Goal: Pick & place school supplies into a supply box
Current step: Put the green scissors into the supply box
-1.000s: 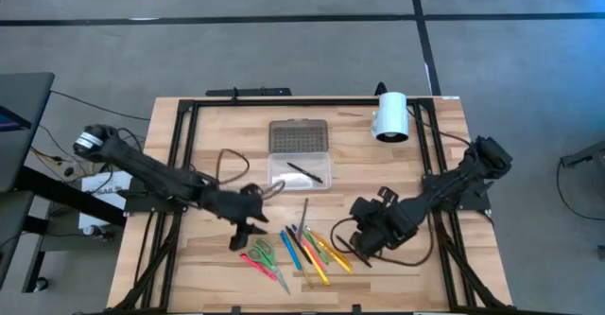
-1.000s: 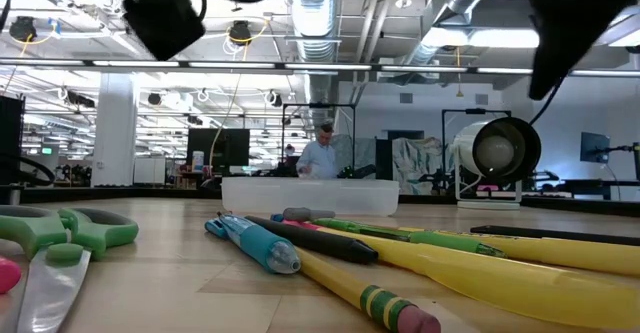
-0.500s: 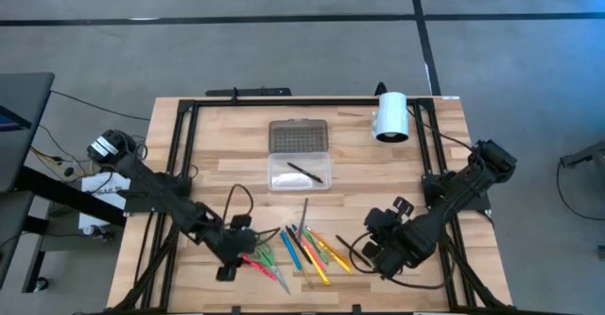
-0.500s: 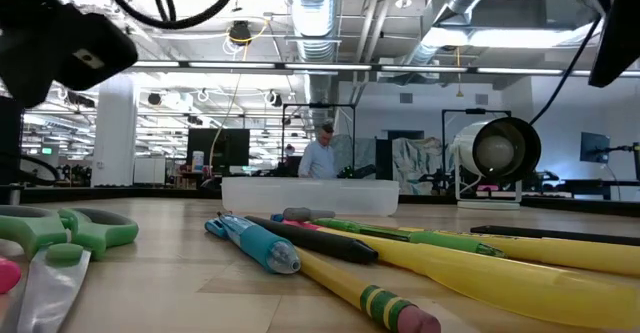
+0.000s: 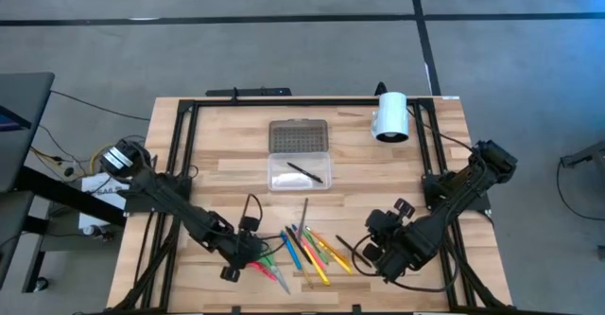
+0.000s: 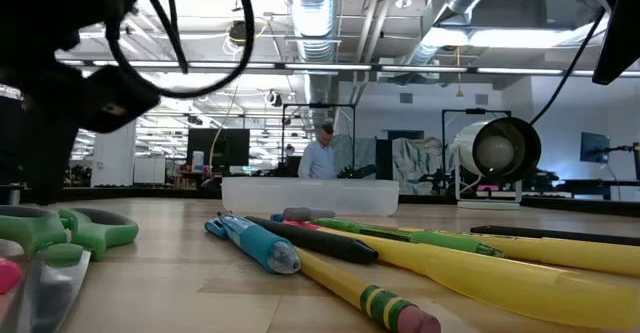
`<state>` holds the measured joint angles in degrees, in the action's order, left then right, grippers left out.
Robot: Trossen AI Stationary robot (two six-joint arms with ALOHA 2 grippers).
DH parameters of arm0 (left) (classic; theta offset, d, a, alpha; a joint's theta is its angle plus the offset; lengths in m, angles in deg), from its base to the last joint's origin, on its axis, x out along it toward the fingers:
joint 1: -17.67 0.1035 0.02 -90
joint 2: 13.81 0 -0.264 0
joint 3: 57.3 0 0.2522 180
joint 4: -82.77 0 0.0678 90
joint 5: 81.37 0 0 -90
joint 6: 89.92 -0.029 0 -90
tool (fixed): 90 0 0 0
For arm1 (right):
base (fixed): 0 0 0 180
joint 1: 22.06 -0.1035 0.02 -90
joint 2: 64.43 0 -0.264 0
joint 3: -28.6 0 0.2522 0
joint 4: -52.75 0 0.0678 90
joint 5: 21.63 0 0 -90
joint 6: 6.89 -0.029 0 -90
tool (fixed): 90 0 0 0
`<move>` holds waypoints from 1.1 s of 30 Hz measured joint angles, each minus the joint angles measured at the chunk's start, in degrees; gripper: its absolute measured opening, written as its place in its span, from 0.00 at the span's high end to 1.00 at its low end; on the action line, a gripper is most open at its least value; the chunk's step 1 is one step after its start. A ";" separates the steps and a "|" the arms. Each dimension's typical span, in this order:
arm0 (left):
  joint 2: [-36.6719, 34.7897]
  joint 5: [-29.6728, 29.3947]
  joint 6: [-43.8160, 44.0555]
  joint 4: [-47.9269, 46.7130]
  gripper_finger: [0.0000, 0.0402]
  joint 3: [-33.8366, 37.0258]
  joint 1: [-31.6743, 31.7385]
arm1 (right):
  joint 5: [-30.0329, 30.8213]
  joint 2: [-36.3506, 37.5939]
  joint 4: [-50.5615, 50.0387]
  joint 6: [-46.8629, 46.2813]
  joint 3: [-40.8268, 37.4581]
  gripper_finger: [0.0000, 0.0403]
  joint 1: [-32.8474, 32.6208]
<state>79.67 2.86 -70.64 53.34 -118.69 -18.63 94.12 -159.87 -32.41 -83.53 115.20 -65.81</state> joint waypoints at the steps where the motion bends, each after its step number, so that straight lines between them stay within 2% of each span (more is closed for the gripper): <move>1: 0.38 -0.04 -0.28 -0.01 0.62 -0.14 0.27 | -0.03 0.00 0.25 -0.07 0.00 0.70 0.00; 15: -0.12 -0.93 -5.49 0.66 0.62 -0.27 3.39 | -0.05 0.00 0.58 -1.47 0.00 0.70 0.00; 22: 0.37 -0.81 -15.04 1.20 0.62 -0.25 5.23 | -0.01 0.00 1.15 -1.52 0.00 0.70 0.00; 27: 2.03 3.23 -21.12 2.96 0.62 -0.19 7.44 | -0.01 0.00 1.35 -1.77 0.00 0.70 0.16; 33: 3.80 7.64 -22.65 3.76 0.62 -0.44 8.81 | -0.04 -0.02 1.47 -3.00 0.00 0.70 -0.05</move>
<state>83.47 10.50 -93.29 57.10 -119.14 -9.82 94.08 -159.89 -30.94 -86.53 115.20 -65.86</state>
